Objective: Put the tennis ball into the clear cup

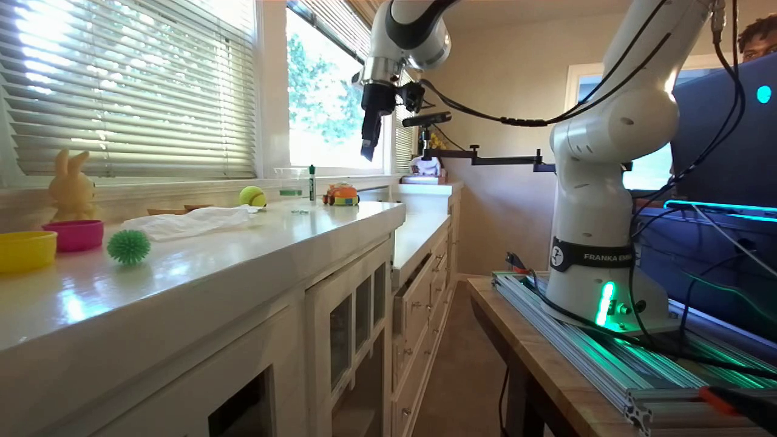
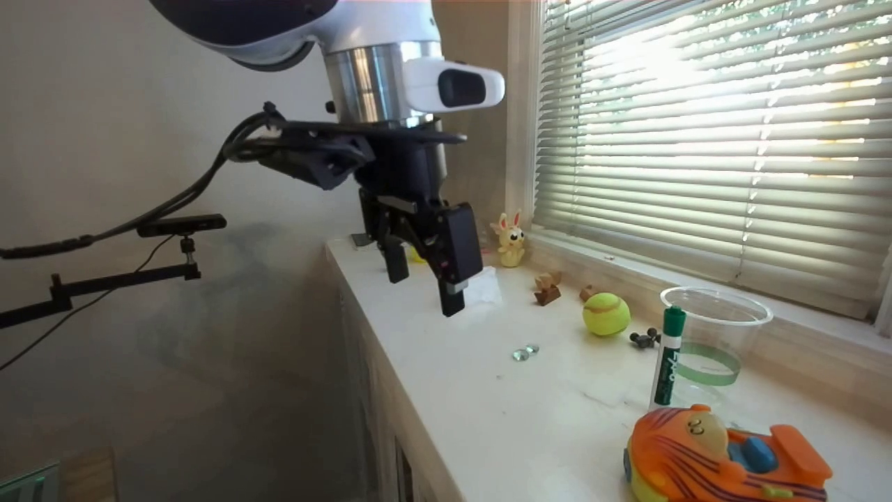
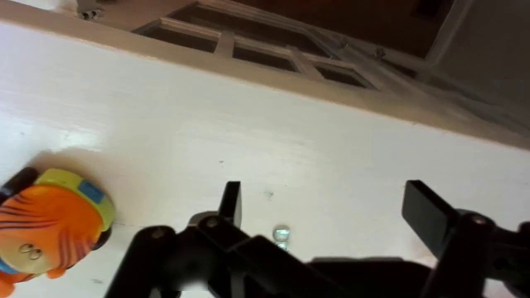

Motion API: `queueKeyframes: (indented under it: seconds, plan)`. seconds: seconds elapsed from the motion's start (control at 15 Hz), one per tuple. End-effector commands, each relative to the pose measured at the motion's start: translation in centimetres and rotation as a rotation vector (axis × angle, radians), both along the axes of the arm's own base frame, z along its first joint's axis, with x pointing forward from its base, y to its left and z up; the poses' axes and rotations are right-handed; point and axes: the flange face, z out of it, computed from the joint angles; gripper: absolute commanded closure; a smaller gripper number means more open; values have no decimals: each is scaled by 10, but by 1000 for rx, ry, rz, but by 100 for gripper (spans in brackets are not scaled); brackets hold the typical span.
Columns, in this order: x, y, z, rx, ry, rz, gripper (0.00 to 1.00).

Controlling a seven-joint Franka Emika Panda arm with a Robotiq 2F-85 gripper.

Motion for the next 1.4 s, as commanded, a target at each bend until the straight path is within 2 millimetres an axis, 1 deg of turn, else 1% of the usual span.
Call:
queueKeyframes:
  seconds: [0.0,0.07,0.4,0.53,0.8,0.93,1.13,1.33]
  plan:
    - [1,-9,5,-2,-13,-41,0]
    - [1,-14,7,-6,-16,-52,0]
    - [2,-9,4,-6,-9,-42,0]
    - [3,-24,3,-39,-34,-65,0]
    - [0,-59,12,-101,-105,-112,0]
    - [2,-75,16,-131,-140,-130,0]
    - [13,-94,26,-177,-198,-135,0]
    - [33,-107,35,-211,-228,-135,0]
